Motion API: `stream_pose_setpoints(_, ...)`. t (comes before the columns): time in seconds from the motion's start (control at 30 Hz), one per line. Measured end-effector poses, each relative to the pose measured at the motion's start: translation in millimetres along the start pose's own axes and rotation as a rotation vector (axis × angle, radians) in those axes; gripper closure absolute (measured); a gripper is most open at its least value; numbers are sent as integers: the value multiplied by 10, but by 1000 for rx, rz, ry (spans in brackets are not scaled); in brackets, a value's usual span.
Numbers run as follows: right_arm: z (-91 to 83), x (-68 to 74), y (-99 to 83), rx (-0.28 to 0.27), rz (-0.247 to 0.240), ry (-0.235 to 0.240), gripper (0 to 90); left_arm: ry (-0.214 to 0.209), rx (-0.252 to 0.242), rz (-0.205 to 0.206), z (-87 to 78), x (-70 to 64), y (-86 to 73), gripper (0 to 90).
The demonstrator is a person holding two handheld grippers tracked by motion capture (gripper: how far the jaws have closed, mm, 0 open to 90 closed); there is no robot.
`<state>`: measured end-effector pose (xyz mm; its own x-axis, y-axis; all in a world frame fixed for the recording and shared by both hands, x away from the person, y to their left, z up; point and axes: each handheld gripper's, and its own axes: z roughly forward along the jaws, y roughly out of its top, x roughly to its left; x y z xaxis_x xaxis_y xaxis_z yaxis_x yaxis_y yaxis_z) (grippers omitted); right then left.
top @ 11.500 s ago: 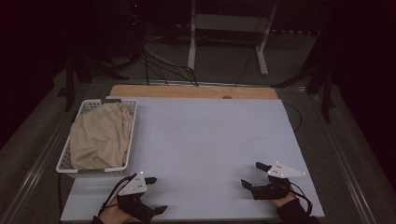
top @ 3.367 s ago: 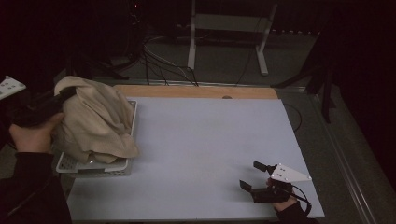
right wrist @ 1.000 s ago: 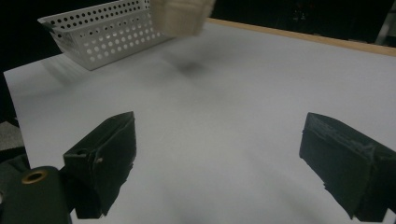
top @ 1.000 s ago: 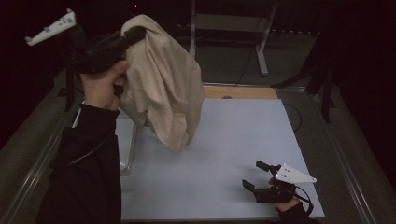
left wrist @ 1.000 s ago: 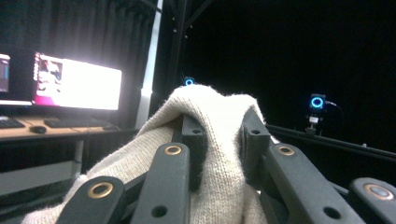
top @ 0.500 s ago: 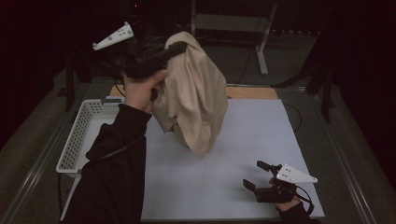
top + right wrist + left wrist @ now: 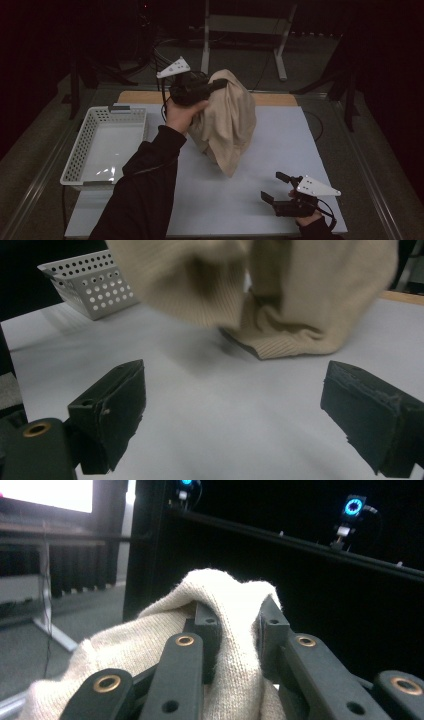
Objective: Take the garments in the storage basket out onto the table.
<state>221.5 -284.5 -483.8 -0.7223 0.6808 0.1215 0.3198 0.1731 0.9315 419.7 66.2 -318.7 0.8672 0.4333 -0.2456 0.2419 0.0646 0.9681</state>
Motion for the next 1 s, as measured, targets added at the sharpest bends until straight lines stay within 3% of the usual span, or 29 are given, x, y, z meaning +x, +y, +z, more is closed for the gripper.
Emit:
stream_pose_setpoints(0.37, 4, 6, -2, 2, -2, 1, 107, -3, 53, -64, 244, 136, -502, 782)
stream_pose_setpoints(0.83, 2, 8, -2, -2, 1, 2, 107, 1, 166, -64, 721, 120, -907, 770)
stream_pose_setpoints(1.0, -1, 9, -4, -2, 2, 3, 107, -2, 180, -58, 860, 110, -993, 684)
